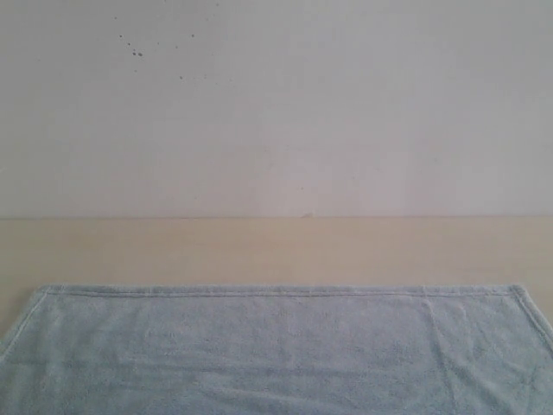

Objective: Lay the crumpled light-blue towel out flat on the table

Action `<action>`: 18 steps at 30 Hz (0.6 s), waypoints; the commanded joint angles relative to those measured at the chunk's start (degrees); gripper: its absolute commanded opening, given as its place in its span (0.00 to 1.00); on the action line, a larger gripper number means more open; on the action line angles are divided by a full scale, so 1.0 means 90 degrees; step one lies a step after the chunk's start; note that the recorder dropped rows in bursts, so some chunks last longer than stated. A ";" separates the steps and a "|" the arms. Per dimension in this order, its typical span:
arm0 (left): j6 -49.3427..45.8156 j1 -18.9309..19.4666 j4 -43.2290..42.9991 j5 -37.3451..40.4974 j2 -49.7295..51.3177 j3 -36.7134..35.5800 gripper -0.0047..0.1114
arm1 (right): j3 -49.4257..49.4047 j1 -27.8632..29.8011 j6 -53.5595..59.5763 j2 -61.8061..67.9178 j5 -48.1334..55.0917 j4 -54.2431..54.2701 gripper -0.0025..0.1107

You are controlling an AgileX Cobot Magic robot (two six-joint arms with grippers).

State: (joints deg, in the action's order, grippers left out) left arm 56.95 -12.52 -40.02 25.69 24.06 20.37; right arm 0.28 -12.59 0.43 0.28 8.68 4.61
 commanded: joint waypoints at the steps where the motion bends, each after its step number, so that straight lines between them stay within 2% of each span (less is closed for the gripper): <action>1: -0.0003 -0.0012 0.0012 0.0009 -0.0044 -0.0014 0.08 | -0.0031 0.0002 -0.0012 -0.0031 -0.0036 -0.0055 0.02; 6: -0.0003 -0.0024 0.0012 0.0009 -0.0136 -0.0027 0.08 | -0.0031 0.0002 -0.0012 -0.0031 -0.0036 -0.0055 0.02; 13: -0.0003 -0.0025 0.0025 -0.0014 -0.1357 -0.0467 0.08 | -0.0031 0.0002 -0.0012 -0.0031 -0.0036 -0.0055 0.02; 16: -0.0073 -0.0025 0.0612 0.0013 -0.1851 -0.0794 0.08 | -0.0031 0.0002 -0.0012 -0.0031 -0.0036 -0.0055 0.02; 18: -0.0940 -0.0025 0.1291 0.0013 -0.2138 -0.1026 0.08 | -0.0031 0.0002 -0.0012 -0.0031 -0.0036 -0.0055 0.02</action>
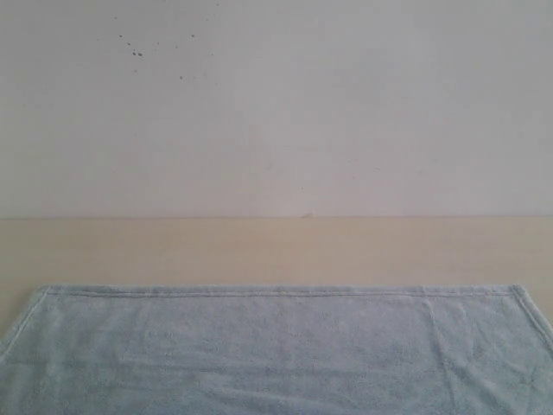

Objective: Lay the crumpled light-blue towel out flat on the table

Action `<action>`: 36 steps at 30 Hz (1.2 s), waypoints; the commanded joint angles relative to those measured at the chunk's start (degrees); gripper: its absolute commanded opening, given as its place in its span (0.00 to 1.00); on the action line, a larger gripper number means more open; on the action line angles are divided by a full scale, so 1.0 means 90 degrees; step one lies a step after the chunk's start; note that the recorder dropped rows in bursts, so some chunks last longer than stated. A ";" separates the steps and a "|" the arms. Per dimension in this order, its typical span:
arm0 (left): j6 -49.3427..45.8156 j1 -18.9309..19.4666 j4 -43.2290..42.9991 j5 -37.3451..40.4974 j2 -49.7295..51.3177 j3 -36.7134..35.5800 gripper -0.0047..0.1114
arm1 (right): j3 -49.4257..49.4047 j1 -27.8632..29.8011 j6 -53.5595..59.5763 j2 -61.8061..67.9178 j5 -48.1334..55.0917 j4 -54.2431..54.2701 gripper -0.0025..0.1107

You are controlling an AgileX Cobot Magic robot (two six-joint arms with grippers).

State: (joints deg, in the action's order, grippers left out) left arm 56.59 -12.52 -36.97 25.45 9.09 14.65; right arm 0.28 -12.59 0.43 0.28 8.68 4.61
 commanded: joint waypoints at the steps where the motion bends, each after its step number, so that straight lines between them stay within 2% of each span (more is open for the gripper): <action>1: -0.1545 -0.0025 0.1387 0.0053 -0.0615 -0.0514 0.08 | -0.0031 0.0002 -0.0012 -0.0031 -0.0036 -0.0055 0.02; 5: -0.3920 -0.0025 0.2802 -0.0029 -0.1010 -0.0944 0.08 | -0.0031 0.0002 -0.0012 -0.0031 -0.0036 -0.0055 0.02; 8: -0.5343 -0.0025 0.3383 -0.0406 -0.1010 -0.1205 0.08 | -0.0031 0.0002 -0.0012 -0.0031 -0.0036 -0.0055 0.02; 12: -0.6522 -0.0025 0.4007 -0.1333 -0.1010 -0.1595 0.08 | -0.0031 0.0002 -0.0012 -0.0031 -0.0036 -0.0055 0.02; 15: -0.6638 -0.0025 0.4060 -0.2004 -0.1010 -0.1627 0.08 | -0.0031 0.0002 -0.0012 -0.0031 -0.0036 -0.0055 0.02; 22: -0.7061 -0.0025 0.4060 -0.2021 -0.1010 -0.1627 0.08 | -0.0031 0.0002 -0.0012 -0.0031 -0.0036 -0.0055 0.02; 32: -0.7061 -0.0025 0.4060 -0.2021 -0.1010 -0.1627 0.08 | -0.0031 0.0002 -0.0012 -0.0031 -0.0036 -0.0055 0.02; 36: -0.6619 -0.0025 0.4060 -0.2021 -0.1010 -0.1627 0.08 | -0.0031 0.0002 -0.0012 -0.0031 -0.0036 -0.0055 0.02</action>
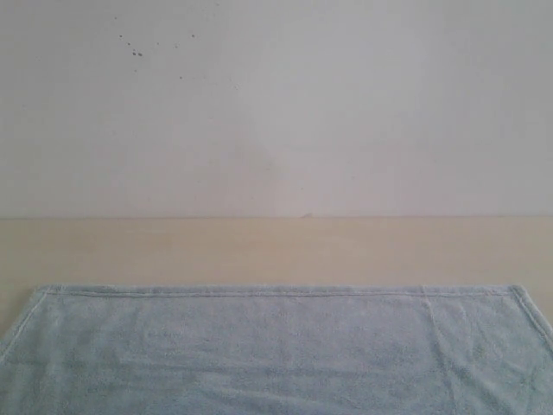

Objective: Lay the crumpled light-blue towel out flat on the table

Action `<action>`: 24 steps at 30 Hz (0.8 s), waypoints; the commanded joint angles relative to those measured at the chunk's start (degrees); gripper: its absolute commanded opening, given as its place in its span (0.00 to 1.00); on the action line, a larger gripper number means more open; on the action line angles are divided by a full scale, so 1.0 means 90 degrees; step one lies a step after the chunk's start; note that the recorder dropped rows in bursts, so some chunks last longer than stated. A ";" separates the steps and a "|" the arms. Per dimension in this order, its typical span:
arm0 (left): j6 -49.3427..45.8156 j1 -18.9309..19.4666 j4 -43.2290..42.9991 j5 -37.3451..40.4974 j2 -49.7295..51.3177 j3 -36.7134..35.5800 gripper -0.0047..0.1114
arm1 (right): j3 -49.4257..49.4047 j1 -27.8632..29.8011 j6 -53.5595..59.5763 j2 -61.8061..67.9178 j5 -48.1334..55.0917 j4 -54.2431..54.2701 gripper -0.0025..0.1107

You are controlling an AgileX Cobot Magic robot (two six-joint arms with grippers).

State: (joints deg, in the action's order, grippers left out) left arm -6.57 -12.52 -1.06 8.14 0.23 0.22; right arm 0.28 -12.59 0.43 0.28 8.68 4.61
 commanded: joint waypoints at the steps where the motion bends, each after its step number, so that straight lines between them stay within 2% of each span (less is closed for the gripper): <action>1: 0.0539 -0.0025 0.0069 -0.0098 -0.0025 -0.0024 0.08 | -0.0031 0.0002 -0.0012 -0.0031 -0.0036 -0.0055 0.02; 24: 0.0538 -0.0025 0.0000 -0.0098 -0.0025 -0.0024 0.08 | -0.0031 0.0002 -0.0012 -0.0031 -0.0036 -0.0055 0.02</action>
